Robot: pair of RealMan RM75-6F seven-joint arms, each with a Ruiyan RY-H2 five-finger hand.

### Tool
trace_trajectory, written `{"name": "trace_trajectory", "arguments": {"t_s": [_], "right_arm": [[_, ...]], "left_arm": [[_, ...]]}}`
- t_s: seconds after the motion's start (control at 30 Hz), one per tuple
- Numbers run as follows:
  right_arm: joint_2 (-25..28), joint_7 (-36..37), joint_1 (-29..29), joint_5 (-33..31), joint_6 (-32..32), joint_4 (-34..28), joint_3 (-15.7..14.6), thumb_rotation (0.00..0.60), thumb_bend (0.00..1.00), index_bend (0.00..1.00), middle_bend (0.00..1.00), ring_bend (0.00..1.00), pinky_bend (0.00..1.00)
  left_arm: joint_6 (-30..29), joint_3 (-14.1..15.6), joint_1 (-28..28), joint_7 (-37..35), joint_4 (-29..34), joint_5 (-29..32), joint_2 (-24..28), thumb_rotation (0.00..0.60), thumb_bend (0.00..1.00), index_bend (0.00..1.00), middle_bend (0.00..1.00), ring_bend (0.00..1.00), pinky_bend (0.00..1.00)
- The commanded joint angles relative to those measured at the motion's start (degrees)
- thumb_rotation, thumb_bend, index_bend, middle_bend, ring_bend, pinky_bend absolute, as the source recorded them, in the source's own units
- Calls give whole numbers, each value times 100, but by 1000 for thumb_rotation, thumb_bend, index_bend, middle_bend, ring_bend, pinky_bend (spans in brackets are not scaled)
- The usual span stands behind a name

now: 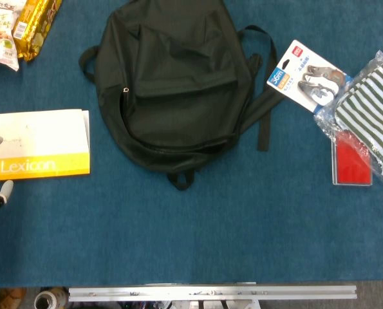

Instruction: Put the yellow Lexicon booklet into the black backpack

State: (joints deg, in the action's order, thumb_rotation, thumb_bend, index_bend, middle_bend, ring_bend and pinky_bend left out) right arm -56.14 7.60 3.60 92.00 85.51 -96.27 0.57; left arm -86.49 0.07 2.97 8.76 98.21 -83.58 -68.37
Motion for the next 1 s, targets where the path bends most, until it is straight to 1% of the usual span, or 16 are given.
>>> {"name": "trace_trajectory", "arguments": {"t_s": [0.03, 0.27, 0.37, 0.6, 0.7, 0.83, 1.0], "right_arm": [[-12, -3, 11, 1, -15, 1, -1, 600, 89, 290, 330, 220, 350], [19, 98, 12, 4, 61, -54, 44, 600, 90, 290, 330, 220, 350], [65, 104, 32, 1, 82, -100, 83, 600, 89, 290, 330, 220, 350], [75, 133, 65, 24, 90, -124, 110, 600, 89, 290, 330, 220, 350], [77, 136, 77, 19, 65, -129, 107, 600, 89, 290, 330, 220, 350], [65, 149, 91, 10, 26, -119, 97, 600, 89, 290, 330, 220, 350], [70, 167, 95, 11, 8, -113, 83, 600, 89, 290, 330, 220, 350]], "left_arm": [[18, 8, -4, 15, 4, -8, -3, 600, 246, 240, 315, 276, 253], [25, 18, -11, 37, 14, -84, 10, 600, 246, 241, 316, 275, 253], [122, 34, 43, 85, -14, -139, -6, 600, 246, 241, 316, 276, 252], [738, 58, 398, 343, -128, -200, -125, 600, 246, 241, 314, 275, 235], [1055, 45, 567, 512, -155, -112, -195, 600, 246, 236, 289, 248, 221], [1568, 10, 830, 853, -176, 143, -319, 600, 246, 159, 207, 171, 181], [2110, -59, 1105, 1224, -211, 608, -435, 600, 229, 77, 145, 125, 158]]}}
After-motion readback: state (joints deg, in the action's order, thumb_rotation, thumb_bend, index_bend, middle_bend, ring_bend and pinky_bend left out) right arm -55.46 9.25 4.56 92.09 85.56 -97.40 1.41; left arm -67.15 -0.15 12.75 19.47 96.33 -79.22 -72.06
